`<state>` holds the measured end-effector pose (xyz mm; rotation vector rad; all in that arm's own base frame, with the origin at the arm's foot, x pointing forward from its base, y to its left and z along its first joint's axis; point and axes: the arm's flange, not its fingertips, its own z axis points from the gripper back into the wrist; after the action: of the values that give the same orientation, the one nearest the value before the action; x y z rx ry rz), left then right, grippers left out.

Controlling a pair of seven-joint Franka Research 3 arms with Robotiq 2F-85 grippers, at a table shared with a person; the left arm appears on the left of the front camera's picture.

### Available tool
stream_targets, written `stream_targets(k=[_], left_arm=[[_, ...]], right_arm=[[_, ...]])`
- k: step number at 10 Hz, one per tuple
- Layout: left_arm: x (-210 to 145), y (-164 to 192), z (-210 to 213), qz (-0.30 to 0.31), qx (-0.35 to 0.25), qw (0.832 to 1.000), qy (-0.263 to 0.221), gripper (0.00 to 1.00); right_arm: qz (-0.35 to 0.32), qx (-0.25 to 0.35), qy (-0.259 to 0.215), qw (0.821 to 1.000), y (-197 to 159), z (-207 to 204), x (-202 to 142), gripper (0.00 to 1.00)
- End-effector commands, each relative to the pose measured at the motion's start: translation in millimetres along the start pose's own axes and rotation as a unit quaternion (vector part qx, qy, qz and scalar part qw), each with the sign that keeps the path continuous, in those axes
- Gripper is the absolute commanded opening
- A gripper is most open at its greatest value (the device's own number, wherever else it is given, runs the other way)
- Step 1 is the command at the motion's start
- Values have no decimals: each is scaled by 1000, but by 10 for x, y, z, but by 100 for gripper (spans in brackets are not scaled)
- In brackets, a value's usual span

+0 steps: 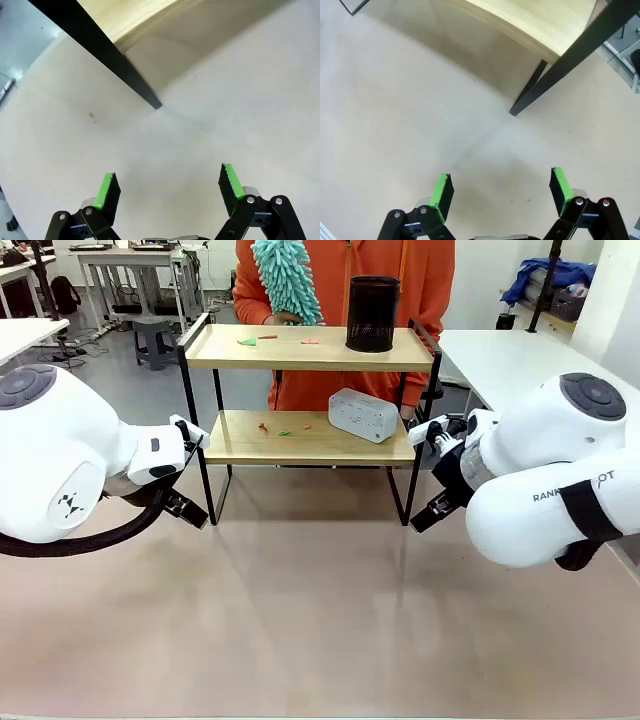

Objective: Clean the shelf.
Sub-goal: Pick up the Duster from the human.

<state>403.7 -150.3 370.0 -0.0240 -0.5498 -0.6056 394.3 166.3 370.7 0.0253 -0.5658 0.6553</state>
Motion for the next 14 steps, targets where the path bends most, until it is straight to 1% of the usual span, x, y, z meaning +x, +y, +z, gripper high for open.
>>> stream_targets(k=[1, 13, 14], left_arm=[[0, 0, 1, 0, 0, 1000, 0, 100], [0, 1, 0, 0, 0, 1000, 0, 100], [-19, 28, 291, -19, -115, 993, 11, 100]], right_arm=[[0, 0, 0, 1000, 0, 0, 0, 100], [0, 0, 0, 1000, 1, 0, 0, 100], [-2, 84, 58, 995, 4, 293, -57, 100]])
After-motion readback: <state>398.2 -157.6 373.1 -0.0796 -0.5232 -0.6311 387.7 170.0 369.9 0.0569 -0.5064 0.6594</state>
